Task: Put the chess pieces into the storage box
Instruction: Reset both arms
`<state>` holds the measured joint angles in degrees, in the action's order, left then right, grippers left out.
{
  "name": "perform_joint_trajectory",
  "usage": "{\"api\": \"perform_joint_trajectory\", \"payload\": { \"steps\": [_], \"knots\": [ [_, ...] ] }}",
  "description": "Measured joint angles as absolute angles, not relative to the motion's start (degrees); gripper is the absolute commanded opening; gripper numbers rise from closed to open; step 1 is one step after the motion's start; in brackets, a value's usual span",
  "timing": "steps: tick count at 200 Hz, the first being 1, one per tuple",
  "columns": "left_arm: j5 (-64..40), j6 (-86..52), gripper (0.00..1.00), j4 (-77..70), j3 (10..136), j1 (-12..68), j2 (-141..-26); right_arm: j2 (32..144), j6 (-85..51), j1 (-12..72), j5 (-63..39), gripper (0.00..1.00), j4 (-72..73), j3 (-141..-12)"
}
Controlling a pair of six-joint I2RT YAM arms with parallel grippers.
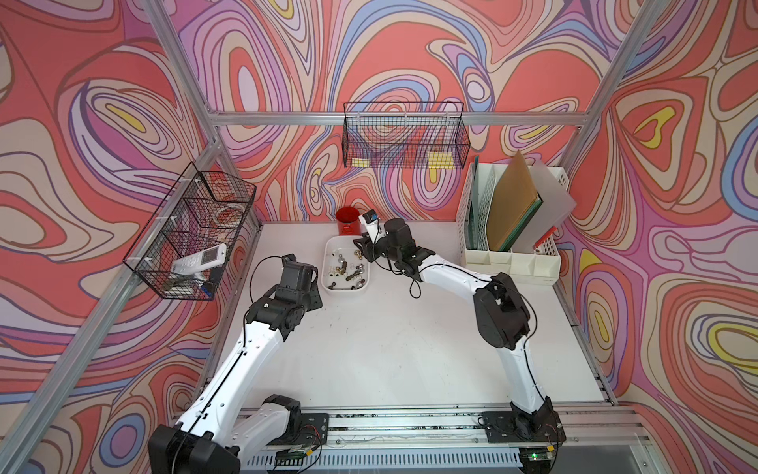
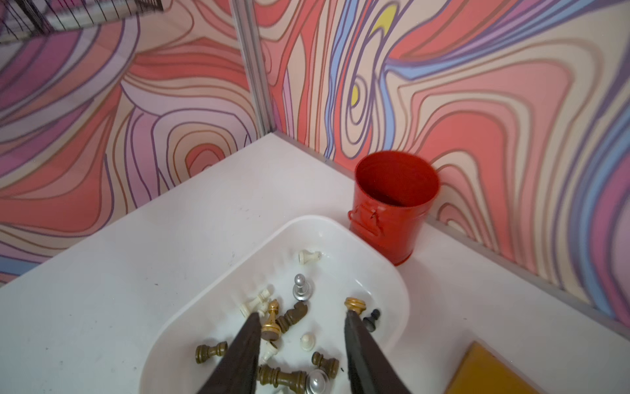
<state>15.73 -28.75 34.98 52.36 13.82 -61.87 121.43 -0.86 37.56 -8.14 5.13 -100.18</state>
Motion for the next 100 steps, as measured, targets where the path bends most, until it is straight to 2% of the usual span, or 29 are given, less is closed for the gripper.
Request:
{"api": "perform_joint_trajectory", "payload": {
  "steps": [36,52,84,100],
  "knots": [
    [22.83,-26.39,0.40,25.52,49.32,13.82,-69.28,102.50,-1.67,36.23,3.03,0.43,2.94,-84.25],
    [26.83,-22.28,0.39,18.87,47.70,13.82,-72.18,96.05,-3.55,31.90,7.20,0.44,3.27,-74.26],
    [32.60,-13.63,0.39,4.36,41.87,12.40,-75.33,93.36,-7.81,16.32,13.91,0.46,5.30,-55.94],
    [33.08,-9.89,0.39,-3.70,38.17,10.59,-76.69,93.76,-7.77,12.58,16.38,0.47,5.54,-50.02]
  ]
}}
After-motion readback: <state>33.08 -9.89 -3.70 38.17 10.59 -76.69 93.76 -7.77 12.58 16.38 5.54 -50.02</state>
